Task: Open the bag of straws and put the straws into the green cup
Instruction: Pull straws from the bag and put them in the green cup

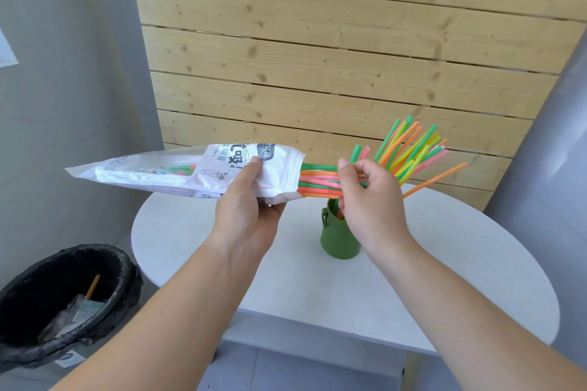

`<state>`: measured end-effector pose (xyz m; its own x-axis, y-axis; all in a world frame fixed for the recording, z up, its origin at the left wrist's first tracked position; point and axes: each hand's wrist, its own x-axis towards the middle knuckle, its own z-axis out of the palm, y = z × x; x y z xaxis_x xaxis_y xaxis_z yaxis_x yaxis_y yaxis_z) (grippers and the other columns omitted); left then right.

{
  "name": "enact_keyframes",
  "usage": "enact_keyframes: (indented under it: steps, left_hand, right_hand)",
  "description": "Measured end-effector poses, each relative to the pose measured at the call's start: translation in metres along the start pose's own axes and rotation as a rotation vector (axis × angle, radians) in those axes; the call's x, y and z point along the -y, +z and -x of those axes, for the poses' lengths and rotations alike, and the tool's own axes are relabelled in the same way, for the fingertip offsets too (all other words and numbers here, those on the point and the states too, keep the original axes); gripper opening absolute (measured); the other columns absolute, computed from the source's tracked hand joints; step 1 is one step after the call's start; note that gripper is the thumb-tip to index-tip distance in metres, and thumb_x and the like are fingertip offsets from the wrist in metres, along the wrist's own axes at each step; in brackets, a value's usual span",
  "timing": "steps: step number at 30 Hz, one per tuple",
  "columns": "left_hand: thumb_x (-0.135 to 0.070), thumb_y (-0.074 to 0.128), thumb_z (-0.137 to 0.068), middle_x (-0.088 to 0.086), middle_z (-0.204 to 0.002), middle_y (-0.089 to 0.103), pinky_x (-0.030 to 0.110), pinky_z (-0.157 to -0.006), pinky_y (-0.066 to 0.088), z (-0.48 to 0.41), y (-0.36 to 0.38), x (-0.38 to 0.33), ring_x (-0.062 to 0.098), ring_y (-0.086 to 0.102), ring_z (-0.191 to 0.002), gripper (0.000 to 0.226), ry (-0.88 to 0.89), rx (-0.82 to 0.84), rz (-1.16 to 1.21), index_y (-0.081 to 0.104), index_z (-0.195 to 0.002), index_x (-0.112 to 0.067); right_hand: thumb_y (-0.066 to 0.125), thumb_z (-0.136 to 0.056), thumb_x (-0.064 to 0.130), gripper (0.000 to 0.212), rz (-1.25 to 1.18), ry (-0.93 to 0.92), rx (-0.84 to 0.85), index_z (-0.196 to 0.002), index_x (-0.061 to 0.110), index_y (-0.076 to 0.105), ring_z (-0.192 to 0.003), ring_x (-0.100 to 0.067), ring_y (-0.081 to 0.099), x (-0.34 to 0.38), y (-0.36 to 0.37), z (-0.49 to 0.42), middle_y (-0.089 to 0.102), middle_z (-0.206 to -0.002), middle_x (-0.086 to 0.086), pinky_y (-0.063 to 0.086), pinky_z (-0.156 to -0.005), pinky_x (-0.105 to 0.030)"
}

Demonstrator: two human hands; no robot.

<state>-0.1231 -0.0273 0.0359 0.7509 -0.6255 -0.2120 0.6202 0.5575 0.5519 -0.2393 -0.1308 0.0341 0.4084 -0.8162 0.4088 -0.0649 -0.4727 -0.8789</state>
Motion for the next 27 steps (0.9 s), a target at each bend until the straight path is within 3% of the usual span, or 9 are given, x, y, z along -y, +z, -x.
enact_keyframes:
  steps: [2, 6, 9, 12, 15, 19, 22, 25, 27]
  left_hand:
    - [-0.011, 0.067, -0.097, 0.012, -0.124, 0.074, 0.053, -0.089, 0.060, -0.0006, -0.0008, -0.0007, 0.027, 0.074, -0.110, 0.032, -0.002, 0.006, 0.003, 0.064, -0.128, -0.004]
    - [-0.011, 0.067, -0.097, 0.011, -0.120, 0.076, 0.044, -0.079, 0.065, -0.0019, -0.0021, 0.0013, 0.026, 0.076, -0.105, 0.035, -0.009, -0.006, 0.001, 0.063, -0.131, -0.003]
    - [-0.011, 0.067, -0.096, 0.008, -0.101, 0.078, 0.039, -0.069, 0.065, -0.0040, -0.0032, 0.0032, 0.023, 0.078, -0.087, 0.026, -0.010, 0.002, 0.015, 0.066, -0.122, -0.006]
    - [-0.013, 0.067, -0.097, 0.006, -0.090, 0.080, 0.043, -0.068, 0.065, -0.0051, -0.0047, 0.0025, 0.024, 0.078, -0.084, 0.014, -0.008, 0.028, 0.007, 0.068, -0.109, -0.009]
    - [-0.016, 0.067, -0.097, 0.007, -0.091, 0.080, 0.051, -0.075, 0.064, -0.0044, -0.0049, 0.0016, 0.027, 0.077, -0.088, 0.015, -0.002, 0.048, 0.003, 0.067, -0.111, -0.010]
    - [-0.014, 0.066, -0.098, 0.011, -0.106, 0.077, 0.056, -0.081, 0.062, -0.0016, -0.0026, 0.0034, 0.032, 0.074, -0.108, 0.030, -0.012, 0.050, -0.027, 0.063, -0.126, -0.005]
    - [-0.012, 0.065, -0.097, 0.012, -0.111, 0.075, 0.055, -0.079, 0.063, -0.0009, -0.0019, 0.0042, 0.033, 0.071, -0.114, 0.034, -0.024, 0.025, -0.027, 0.063, -0.130, -0.003]
    - [-0.011, 0.065, -0.097, 0.011, -0.106, 0.076, 0.050, -0.067, 0.065, -0.0032, -0.0042, 0.0026, 0.030, 0.076, -0.104, 0.026, -0.023, 0.010, -0.013, 0.065, -0.123, -0.005]
    - [-0.010, 0.064, -0.098, 0.008, -0.089, 0.079, 0.047, -0.062, 0.064, -0.0049, -0.0056, 0.0003, 0.027, 0.078, -0.082, 0.012, -0.020, 0.011, -0.013, 0.067, -0.108, -0.005]
  right_hand:
    - [0.054, -0.098, 0.043, 0.035, 0.001, -0.014, -0.027, -0.069, 0.025, 0.058, -0.051, -0.015, 0.055, -0.0013, -0.0008, -0.0022, 0.055, -0.045, 0.016, 0.042, -0.056, -0.028]
    - [0.050, -0.091, 0.058, 0.040, -0.057, 0.056, 0.034, -0.066, 0.026, 0.051, -0.054, -0.017, 0.055, -0.0030, 0.0022, -0.0003, 0.049, -0.045, 0.015, 0.042, -0.059, -0.034]
    - [0.053, -0.097, 0.046, 0.040, -0.016, -0.022, 0.024, -0.069, 0.019, 0.056, -0.053, -0.018, 0.049, -0.0043, 0.0024, 0.0004, 0.048, -0.048, 0.011, 0.040, -0.056, -0.033]
    - [0.052, -0.101, 0.039, 0.043, 0.002, -0.078, -0.048, -0.064, 0.018, 0.053, -0.047, -0.011, 0.044, -0.0027, -0.0012, -0.0027, 0.046, -0.047, 0.010, 0.035, -0.050, -0.028]
    - [0.054, -0.100, 0.040, 0.045, -0.018, -0.055, -0.073, -0.058, 0.025, 0.046, -0.045, -0.007, 0.038, -0.0010, -0.0042, -0.0054, 0.041, -0.042, 0.015, 0.032, -0.051, -0.027]
    - [0.054, -0.089, 0.056, 0.047, -0.112, 0.035, 0.019, -0.062, 0.018, 0.051, -0.052, -0.020, 0.043, -0.0012, -0.0019, -0.0011, 0.041, -0.046, 0.013, 0.036, -0.058, -0.034]
    - [0.060, -0.089, 0.052, 0.039, -0.128, 0.046, 0.078, -0.064, 0.023, 0.055, -0.042, -0.011, 0.045, -0.0032, 0.0010, 0.0020, 0.047, -0.041, 0.013, 0.035, -0.054, -0.029]
    - [0.062, -0.095, 0.039, 0.035, -0.086, 0.013, 0.061, -0.063, 0.024, 0.058, -0.040, -0.006, 0.047, -0.0044, 0.0011, -0.0005, 0.051, -0.040, 0.014, 0.036, -0.052, -0.026]
    - [0.062, -0.096, 0.038, 0.036, -0.066, -0.004, 0.032, -0.064, 0.022, 0.059, -0.042, -0.007, 0.049, -0.0021, -0.0017, -0.0048, 0.052, -0.041, 0.015, 0.039, -0.054, -0.027]
